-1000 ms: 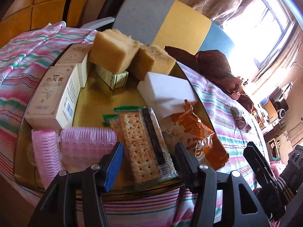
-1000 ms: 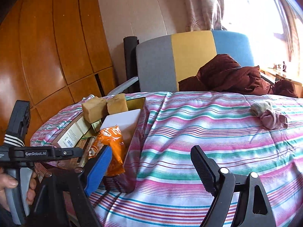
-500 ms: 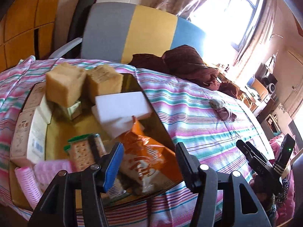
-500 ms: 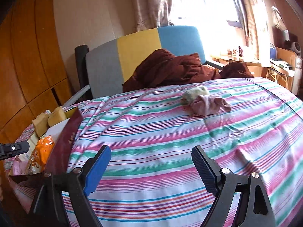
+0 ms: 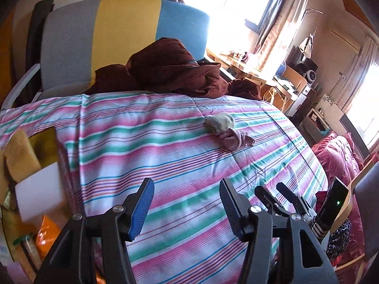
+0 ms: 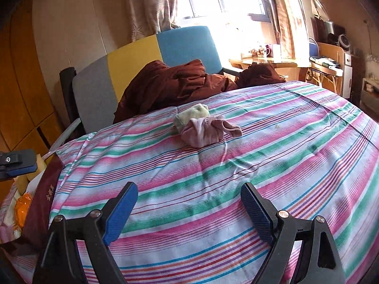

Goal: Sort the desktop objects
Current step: 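Move both open tools back to the socks on the bed, then grasp the beige sock with the left tool and lift it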

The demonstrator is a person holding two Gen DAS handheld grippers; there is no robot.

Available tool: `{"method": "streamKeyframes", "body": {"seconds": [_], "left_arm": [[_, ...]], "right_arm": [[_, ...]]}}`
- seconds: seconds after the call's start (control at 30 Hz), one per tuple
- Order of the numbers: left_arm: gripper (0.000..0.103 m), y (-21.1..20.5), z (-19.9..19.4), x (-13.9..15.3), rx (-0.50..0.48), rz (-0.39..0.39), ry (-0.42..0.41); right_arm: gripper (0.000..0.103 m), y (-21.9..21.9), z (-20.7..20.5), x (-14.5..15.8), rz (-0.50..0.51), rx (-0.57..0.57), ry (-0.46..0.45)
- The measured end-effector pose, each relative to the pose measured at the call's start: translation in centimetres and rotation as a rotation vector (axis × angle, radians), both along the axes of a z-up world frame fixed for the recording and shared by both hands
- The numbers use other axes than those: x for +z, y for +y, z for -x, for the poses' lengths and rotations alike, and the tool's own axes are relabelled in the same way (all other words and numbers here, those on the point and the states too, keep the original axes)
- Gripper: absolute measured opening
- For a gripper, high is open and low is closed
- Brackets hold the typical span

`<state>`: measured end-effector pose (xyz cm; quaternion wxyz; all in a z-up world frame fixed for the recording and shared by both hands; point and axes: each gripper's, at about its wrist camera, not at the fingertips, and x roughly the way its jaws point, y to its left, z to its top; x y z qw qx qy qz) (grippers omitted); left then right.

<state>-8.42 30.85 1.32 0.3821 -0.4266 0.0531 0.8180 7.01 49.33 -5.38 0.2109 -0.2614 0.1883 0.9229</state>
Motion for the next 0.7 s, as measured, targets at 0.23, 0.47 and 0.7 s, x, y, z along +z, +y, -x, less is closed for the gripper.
{"method": "streamKeyframes", "body": {"seconds": [0.23,0.47,0.7], "left_arm": [[0.059,9.2,2.4,-1.2,-0.108,0.096,0.037],[0.059,16.8,6.1,-3.3,-0.191,0.127,-0.014],[0.067,22.5,8.3,-4.8,-0.246,0.135,-0.011]], "right_arm": [[0.089,2.1,-0.2,-1.0,0.142,0.044,0.105],[0.089,4.0,-0.7,-2.8,0.307,0.084,0.189],[0.091,4.4,-0.7,-3.1,0.352,0.112,0.226]]}}
